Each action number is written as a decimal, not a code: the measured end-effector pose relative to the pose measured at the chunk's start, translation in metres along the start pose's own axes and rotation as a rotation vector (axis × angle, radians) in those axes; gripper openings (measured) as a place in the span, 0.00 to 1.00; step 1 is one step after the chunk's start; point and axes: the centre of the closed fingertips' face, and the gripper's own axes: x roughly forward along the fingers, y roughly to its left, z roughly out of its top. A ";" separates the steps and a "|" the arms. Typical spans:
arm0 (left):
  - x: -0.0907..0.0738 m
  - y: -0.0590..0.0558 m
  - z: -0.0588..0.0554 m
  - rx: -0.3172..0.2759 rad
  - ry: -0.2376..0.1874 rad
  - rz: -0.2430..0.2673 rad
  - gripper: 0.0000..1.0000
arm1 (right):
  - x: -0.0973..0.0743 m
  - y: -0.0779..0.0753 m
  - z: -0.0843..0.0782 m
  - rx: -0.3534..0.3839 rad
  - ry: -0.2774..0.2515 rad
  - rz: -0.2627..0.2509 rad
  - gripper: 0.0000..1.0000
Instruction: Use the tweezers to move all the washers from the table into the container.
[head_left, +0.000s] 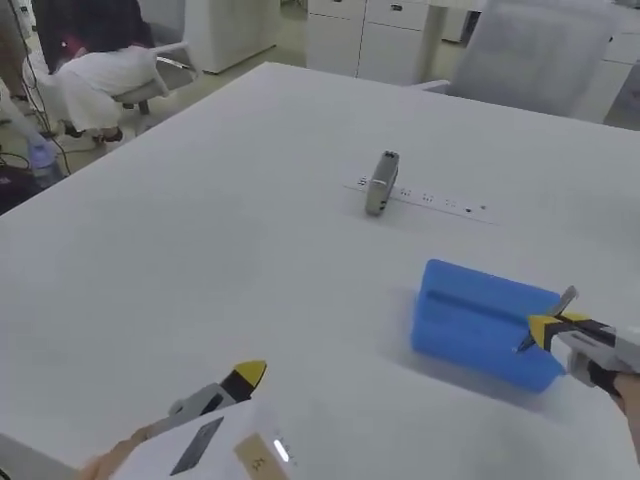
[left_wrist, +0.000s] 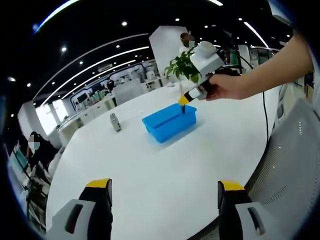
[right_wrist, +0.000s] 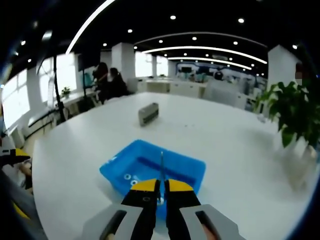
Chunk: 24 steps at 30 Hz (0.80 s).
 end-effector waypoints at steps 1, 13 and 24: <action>0.000 0.001 0.001 -0.001 -0.005 0.004 0.88 | 0.002 0.000 -0.001 0.000 0.004 0.000 0.02; 0.004 -0.005 -0.008 0.015 0.043 -0.023 0.87 | 0.010 -0.006 -0.014 0.025 0.007 -0.024 0.02; -0.002 -0.003 0.003 -0.070 0.008 -0.071 0.85 | -0.014 0.006 0.023 -0.010 -0.086 0.023 0.03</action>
